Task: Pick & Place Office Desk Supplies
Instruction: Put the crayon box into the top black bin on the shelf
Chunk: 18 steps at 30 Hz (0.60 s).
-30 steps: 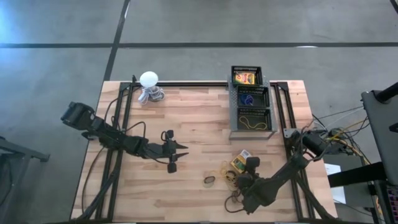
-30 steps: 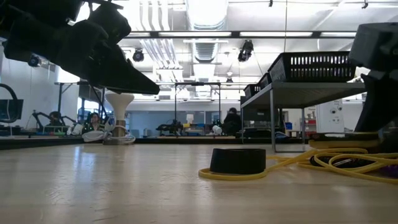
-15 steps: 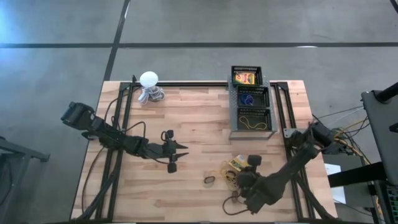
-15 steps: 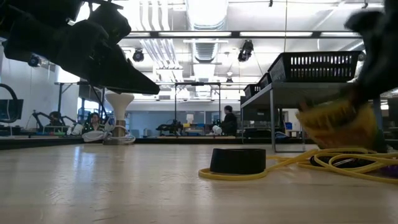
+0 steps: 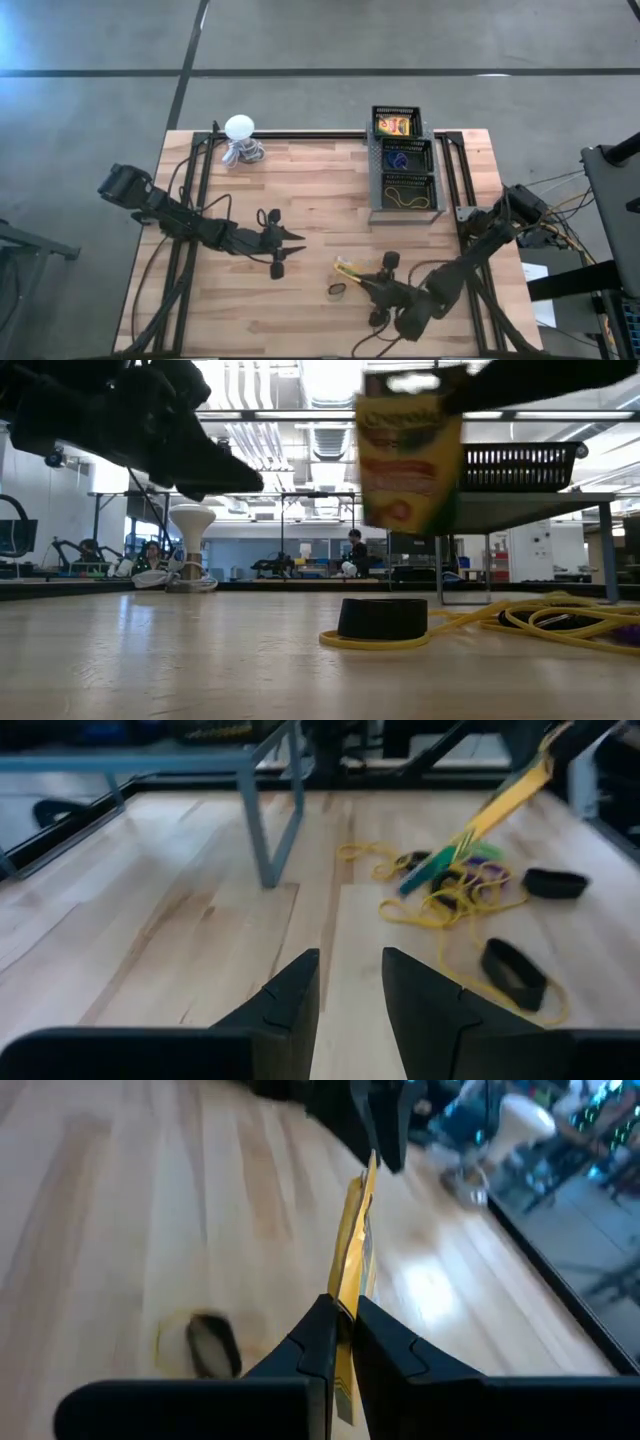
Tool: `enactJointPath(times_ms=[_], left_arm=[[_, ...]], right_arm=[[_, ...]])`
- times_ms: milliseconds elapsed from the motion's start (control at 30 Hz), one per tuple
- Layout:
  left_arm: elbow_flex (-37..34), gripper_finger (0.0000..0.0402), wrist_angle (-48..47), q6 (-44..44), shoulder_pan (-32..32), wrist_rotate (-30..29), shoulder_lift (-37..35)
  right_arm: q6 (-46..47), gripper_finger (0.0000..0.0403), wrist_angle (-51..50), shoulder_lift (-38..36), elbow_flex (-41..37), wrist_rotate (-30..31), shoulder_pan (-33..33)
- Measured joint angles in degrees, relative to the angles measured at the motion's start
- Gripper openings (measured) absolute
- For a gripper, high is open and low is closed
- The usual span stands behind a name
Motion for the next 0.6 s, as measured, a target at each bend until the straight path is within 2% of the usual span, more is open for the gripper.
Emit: enactJointPath(times_ms=[100, 200, 300, 400, 500, 600], left_arm=[[0.0, 0.0115, 2.2, 1.4, 0.0, 2.3, 0.2], [0.0, 0.0115, 6.5, 3.1, 0.0, 6.1, 1.7], [0.1, 0.0115, 10.3, 4.3, 0.0, 10.1, 4.1], [1.1, 0.0115, 13.3, 5.2, 0.0, 14.4, 6.6], [3.2, 0.0118, 15.1, 7.1, 0.0, 19.1, 9.4], [6.7, 0.0135, 15.1, 7.5, 0.0, 20.1, 11.9]], right_arm=[[-13.0, 0.0022, 23.7, -0.5, -6.5, -1.5, -0.6], [-25.6, 0.0022, 48.3, -0.5, -12.9, -7.6, -1.3], [-33.2, 0.0022, 67.3, -0.5, -18.4, -11.5, -2.3], [-36.9, 0.0022, 79.0, -0.5, -22.4, -12.7, -2.8], [-37.1, 0.0022, 84.3, -0.5, -24.7, -19.8, -4.0], [-35.6, 0.0022, 85.7, -0.5, -25.2, -25.7, -5.3]])
